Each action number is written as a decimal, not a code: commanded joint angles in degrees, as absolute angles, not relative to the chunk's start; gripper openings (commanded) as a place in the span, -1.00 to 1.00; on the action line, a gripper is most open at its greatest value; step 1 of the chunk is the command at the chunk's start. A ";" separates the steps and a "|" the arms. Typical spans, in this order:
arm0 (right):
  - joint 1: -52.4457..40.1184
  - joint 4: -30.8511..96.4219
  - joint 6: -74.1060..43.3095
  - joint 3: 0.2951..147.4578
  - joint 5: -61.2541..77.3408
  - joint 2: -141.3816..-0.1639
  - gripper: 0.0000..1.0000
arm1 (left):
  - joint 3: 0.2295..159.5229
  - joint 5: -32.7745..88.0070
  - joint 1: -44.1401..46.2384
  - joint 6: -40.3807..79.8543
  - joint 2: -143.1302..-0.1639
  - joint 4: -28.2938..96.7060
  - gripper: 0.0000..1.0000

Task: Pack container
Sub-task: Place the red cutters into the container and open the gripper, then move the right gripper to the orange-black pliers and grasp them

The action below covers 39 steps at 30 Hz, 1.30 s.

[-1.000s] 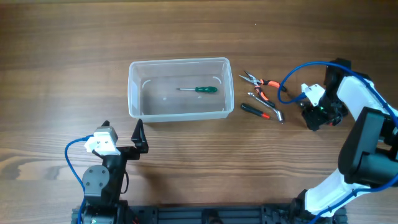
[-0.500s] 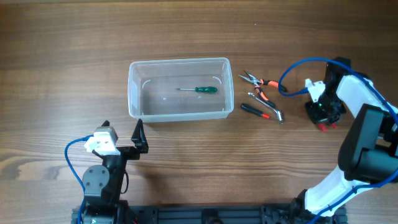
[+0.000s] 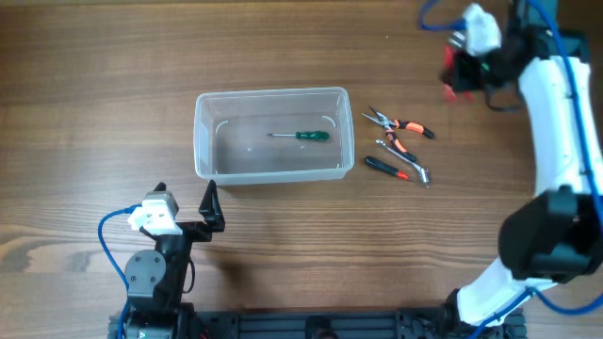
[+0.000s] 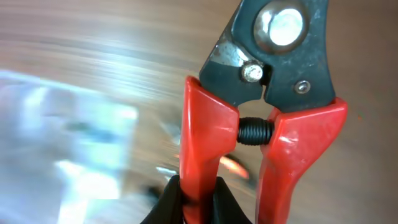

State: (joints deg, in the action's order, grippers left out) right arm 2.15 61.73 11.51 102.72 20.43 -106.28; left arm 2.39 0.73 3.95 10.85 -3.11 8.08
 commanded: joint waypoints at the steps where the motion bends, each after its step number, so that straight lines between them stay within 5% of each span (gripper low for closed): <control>1: -13.08 62.89 16.88 104.79 28.21 -103.79 -0.91 | 2.15 0.58 3.62 11.35 -3.03 8.12 0.99; 8: -34.09 60.60 35.64 102.15 -1.85 -108.84 -0.91 | 2.15 0.58 3.62 11.35 -3.03 8.12 0.99; 12: -36.32 58.94 43.16 101.12 -1.34 -114.06 -0.91 | 2.15 0.58 3.62 11.35 -3.03 8.12 0.99; 17: -36.05 57.21 46.44 101.12 4.86 -119.72 -0.60 | 2.15 0.58 3.62 11.35 -3.03 8.12 1.00; 20: -36.14 55.83 45.56 101.12 5.72 -121.91 -0.60 | 2.15 0.58 3.62 11.35 -3.03 8.12 0.99; 29: -34.92 57.25 27.75 104.57 -2.44 -118.76 -0.29 | 2.15 0.58 3.62 11.35 -3.03 8.12 0.99; 39: -14.57 58.26 23.51 104.84 -0.82 -106.21 0.54 | 2.15 0.58 3.62 11.35 -3.03 8.12 1.00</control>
